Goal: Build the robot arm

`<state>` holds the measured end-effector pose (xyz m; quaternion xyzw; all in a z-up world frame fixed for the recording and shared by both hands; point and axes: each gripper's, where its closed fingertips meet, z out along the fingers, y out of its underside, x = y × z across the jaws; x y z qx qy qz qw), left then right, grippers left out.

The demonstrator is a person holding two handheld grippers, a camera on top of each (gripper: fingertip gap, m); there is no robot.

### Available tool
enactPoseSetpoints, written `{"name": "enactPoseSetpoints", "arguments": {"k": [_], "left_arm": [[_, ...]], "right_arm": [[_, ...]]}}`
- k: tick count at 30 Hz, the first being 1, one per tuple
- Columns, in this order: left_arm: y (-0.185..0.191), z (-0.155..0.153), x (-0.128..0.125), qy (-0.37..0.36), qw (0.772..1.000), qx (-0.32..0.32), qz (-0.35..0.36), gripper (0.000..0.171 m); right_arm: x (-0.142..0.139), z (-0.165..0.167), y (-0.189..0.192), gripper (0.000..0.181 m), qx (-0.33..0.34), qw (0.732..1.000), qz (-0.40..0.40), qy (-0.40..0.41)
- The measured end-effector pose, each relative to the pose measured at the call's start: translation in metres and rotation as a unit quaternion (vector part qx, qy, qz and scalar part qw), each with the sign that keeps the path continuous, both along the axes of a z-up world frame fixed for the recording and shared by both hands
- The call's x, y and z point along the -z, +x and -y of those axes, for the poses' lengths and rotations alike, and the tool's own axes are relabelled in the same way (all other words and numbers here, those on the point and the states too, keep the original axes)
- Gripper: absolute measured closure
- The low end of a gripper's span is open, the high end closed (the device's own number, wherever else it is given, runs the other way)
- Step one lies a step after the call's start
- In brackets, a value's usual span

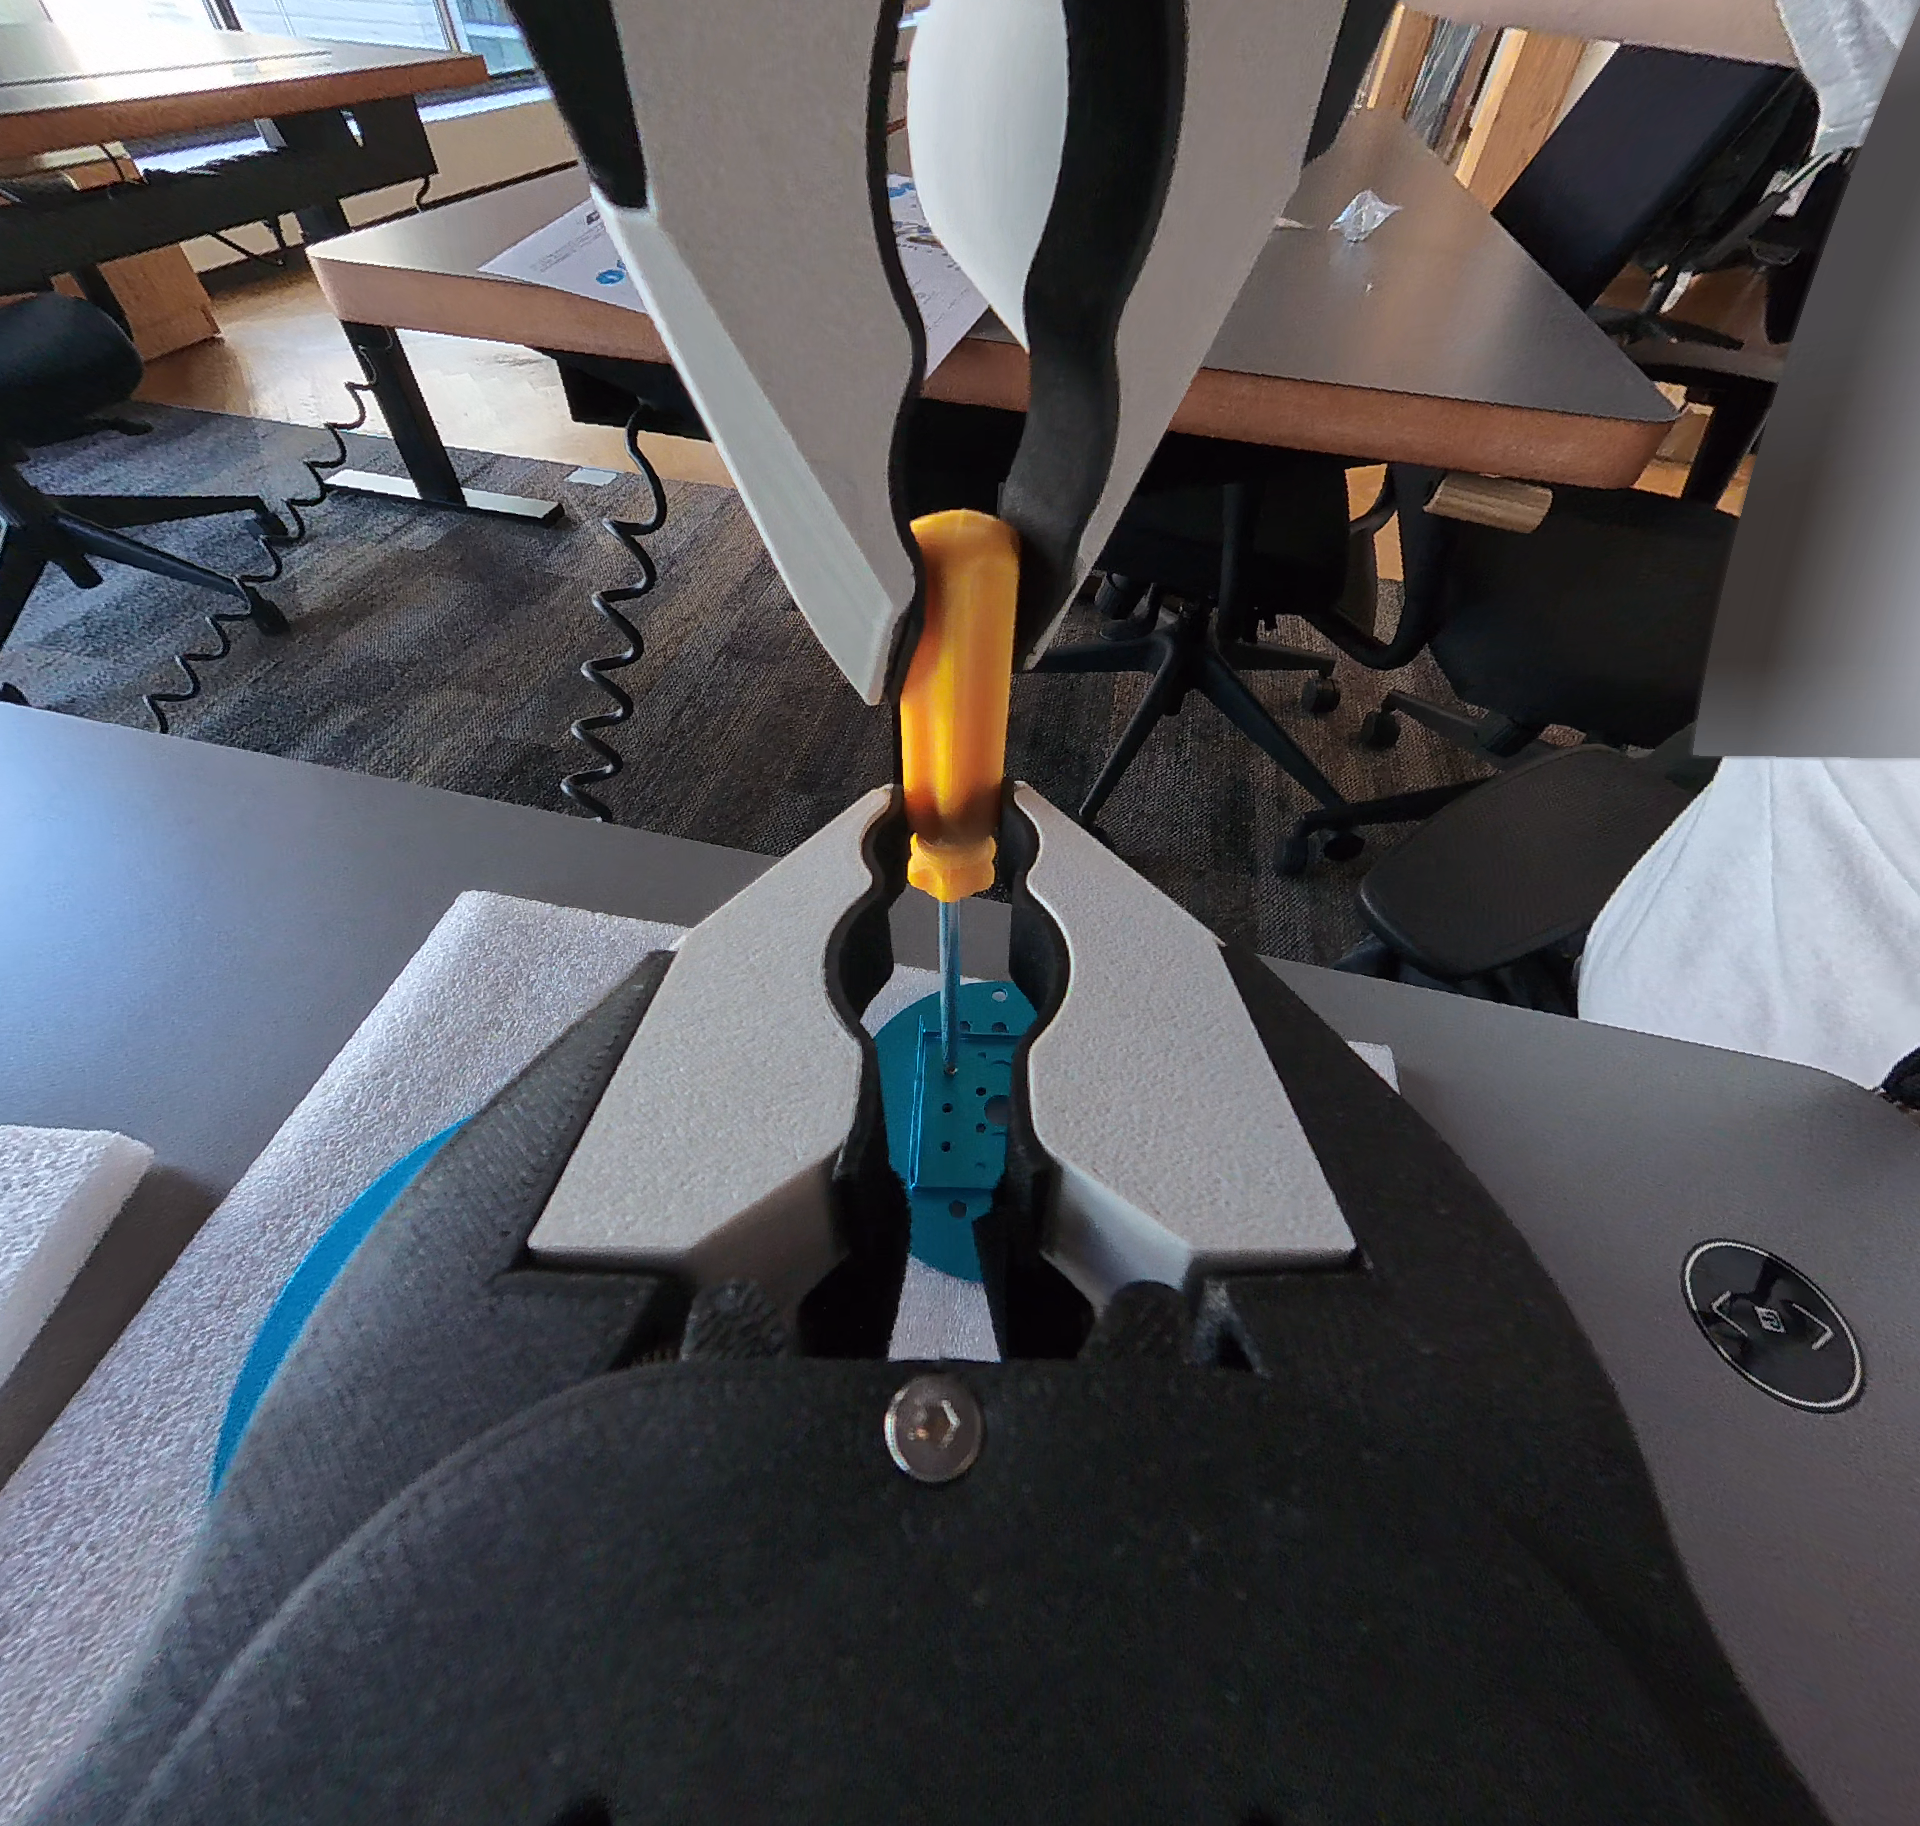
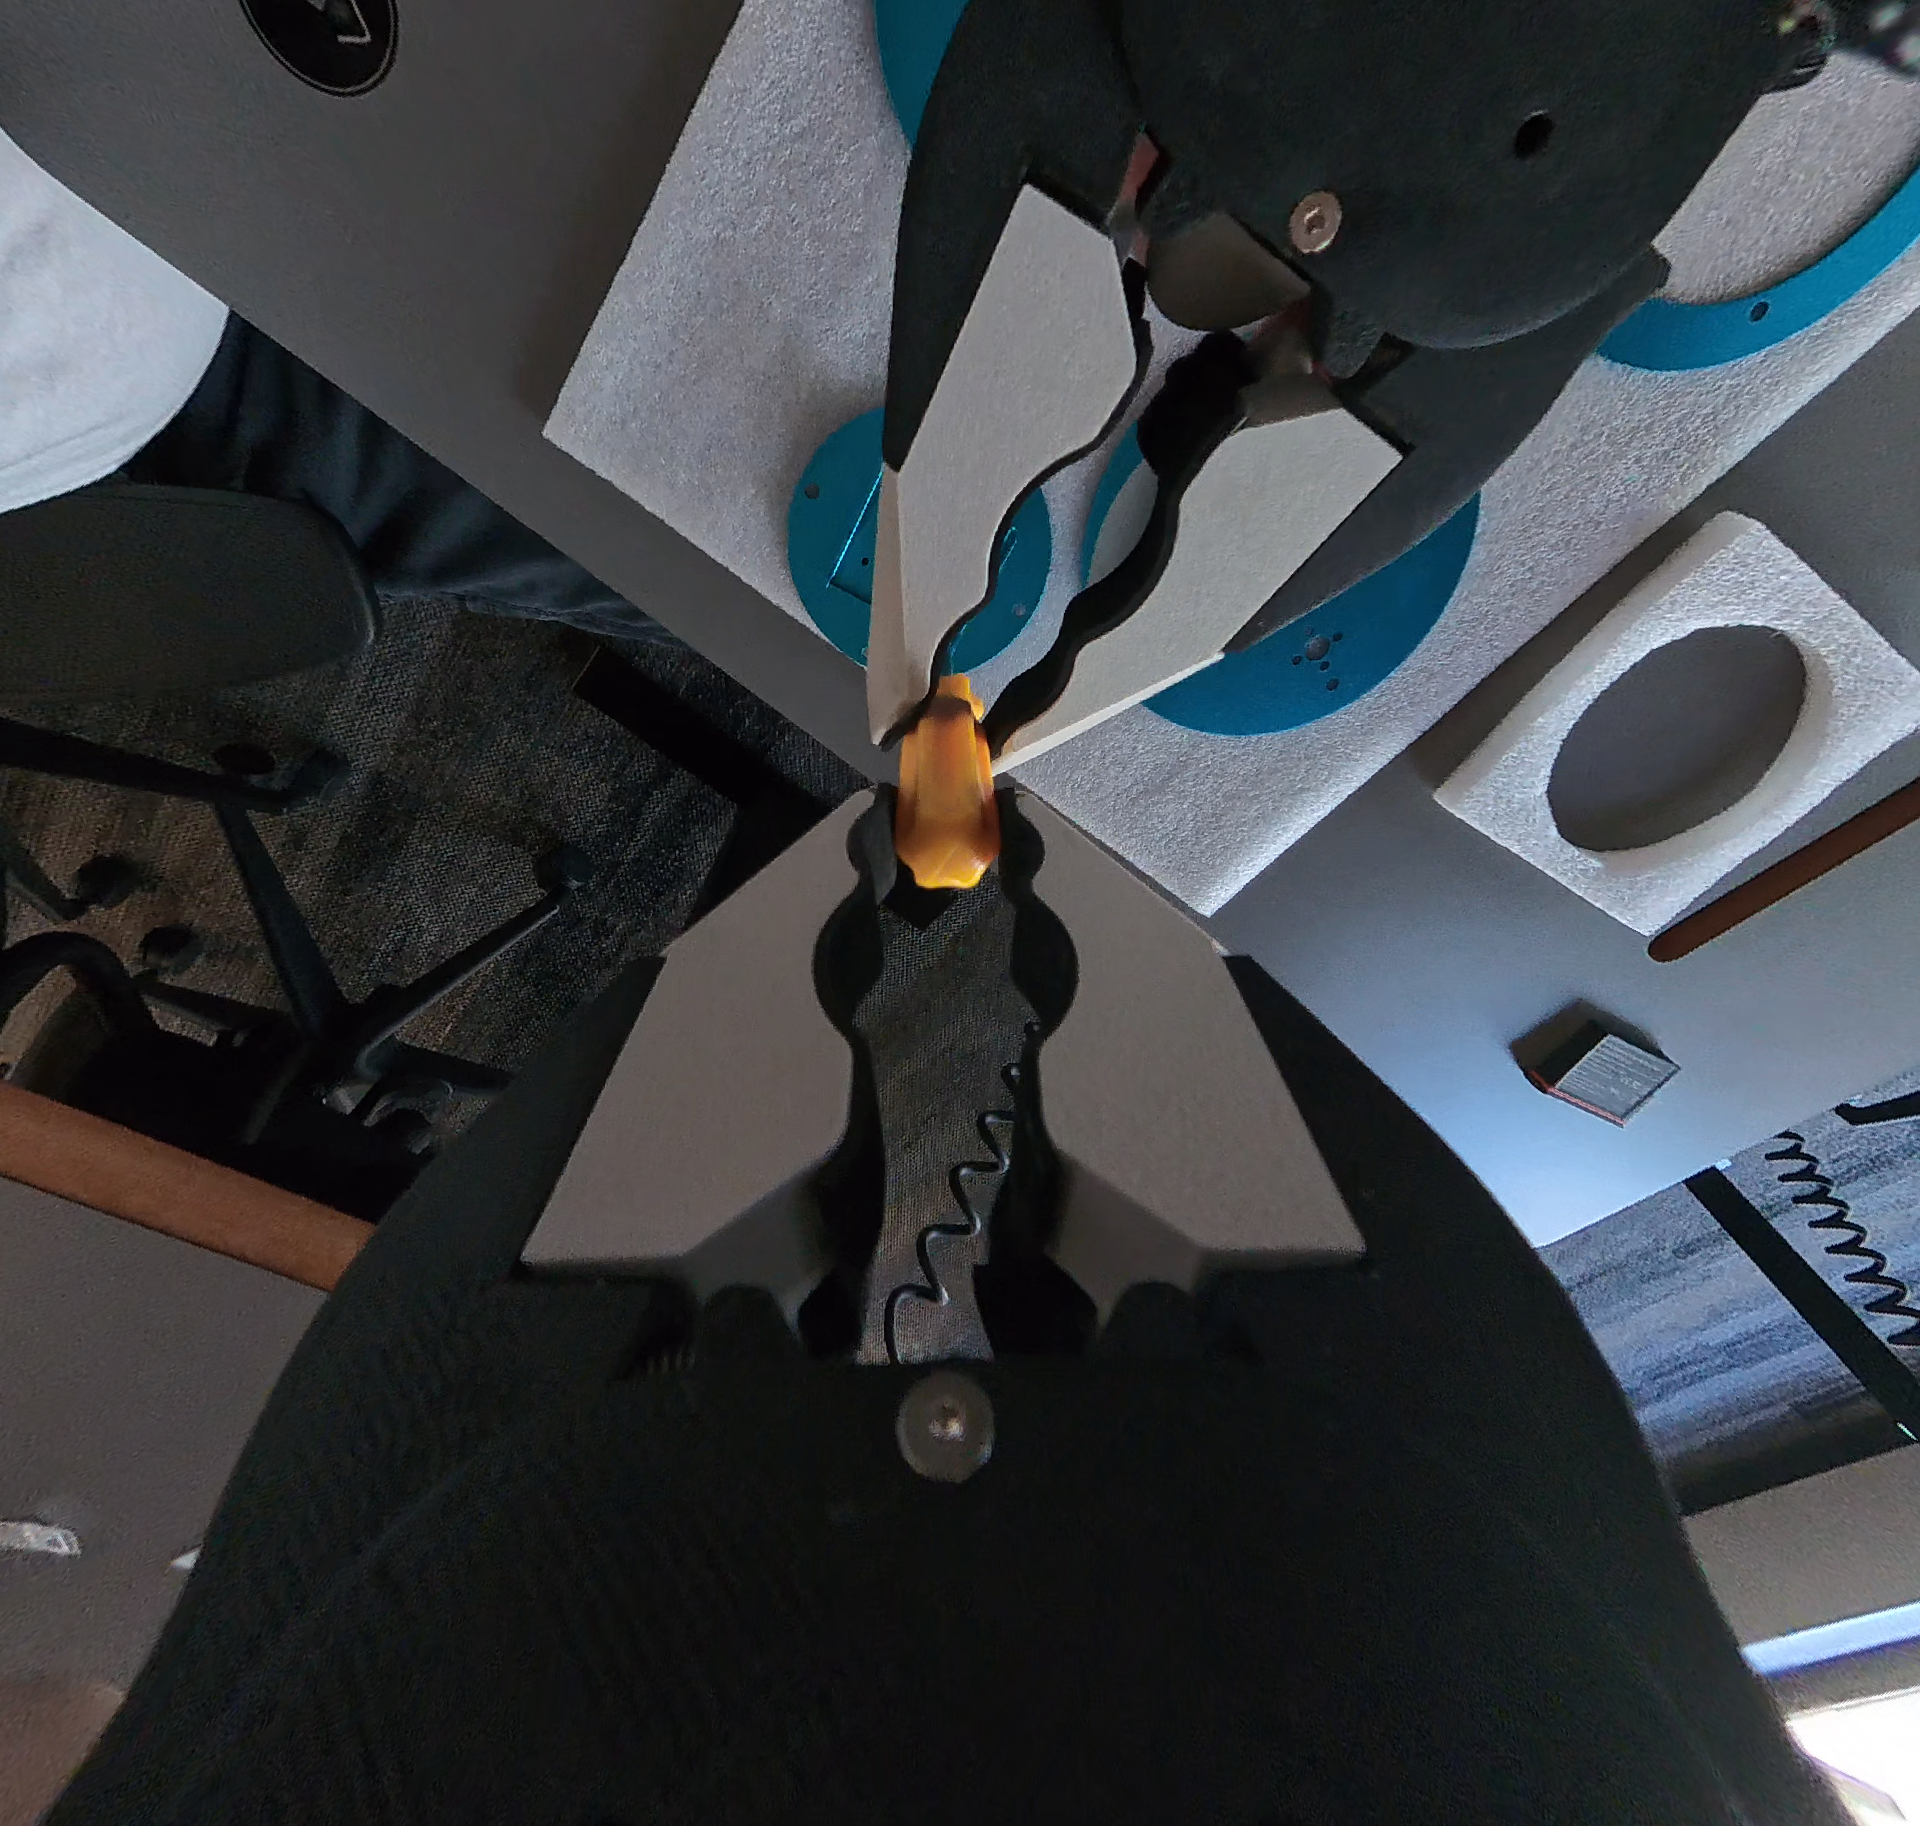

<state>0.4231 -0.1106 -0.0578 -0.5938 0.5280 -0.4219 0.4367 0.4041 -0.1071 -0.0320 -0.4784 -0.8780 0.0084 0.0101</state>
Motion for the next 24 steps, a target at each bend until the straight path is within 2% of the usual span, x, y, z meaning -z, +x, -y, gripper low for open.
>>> {"name": "enactPoseSetpoints", "arguments": {"k": [8,16,21,24], "left_arm": [[-0.002,0.0,0.0,0.018,1.0,0.001,0.001,0.157],[-0.001,0.001,0.0,0.024,1.0,0.007,0.005,0.157],[0.0,0.002,0.0,0.027,1.0,0.009,0.006,0.157],[-0.001,0.003,0.0,0.029,1.0,0.012,0.004,0.157]], "right_arm": [[0.0,0.0,-0.002,0.163,0.033,0.999,0.003,-0.001],[-0.015,0.001,0.003,0.159,-0.075,0.996,-0.035,0.027],[-0.012,0.002,0.001,0.157,-0.088,0.995,-0.033,0.04],[-0.009,0.004,0.0,0.165,-0.084,0.995,-0.023,0.04]]}}
